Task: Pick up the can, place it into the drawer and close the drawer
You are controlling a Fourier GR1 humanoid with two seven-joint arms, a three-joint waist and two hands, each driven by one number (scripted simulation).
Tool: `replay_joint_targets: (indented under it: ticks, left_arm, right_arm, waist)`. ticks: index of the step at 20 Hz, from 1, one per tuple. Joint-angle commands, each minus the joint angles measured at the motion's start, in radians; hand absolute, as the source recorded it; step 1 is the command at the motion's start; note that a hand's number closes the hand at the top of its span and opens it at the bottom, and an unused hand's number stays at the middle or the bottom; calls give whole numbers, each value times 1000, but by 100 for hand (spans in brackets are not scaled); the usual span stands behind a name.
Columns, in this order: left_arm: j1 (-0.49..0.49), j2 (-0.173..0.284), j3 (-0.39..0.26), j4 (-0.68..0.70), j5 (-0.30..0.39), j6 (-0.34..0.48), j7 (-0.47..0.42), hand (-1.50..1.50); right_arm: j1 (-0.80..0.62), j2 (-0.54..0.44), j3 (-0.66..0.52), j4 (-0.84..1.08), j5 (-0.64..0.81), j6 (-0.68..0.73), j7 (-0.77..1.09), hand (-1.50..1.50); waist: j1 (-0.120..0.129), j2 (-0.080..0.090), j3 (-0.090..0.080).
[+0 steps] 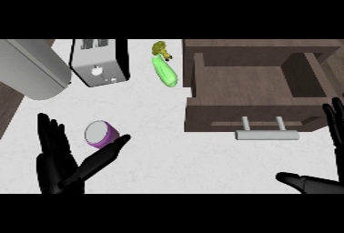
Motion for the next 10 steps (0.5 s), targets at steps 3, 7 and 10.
replay_joint_targets:
  ticks: [3, 7, 10]
  left_arm:
    - [15, 0, -67, 177, 128, 107, -178, -150]
    - [-28, 0, -50, 282, 204, 164, -275, -150]
    - [36, 0, 16, 277, 324, 89, -392, -150]
  right_arm:
    - [60, 1, -40, -13, -35, 41, -49, -150]
    - [27, -20, -68, -5, -61, 57, -12, -150]
    - [41, 17, -14, -33, 17, 36, -31, -150]
  waist:
    - [-1, 0, 0]
    - [0, 0, 0]
    - [3, 0, 0]
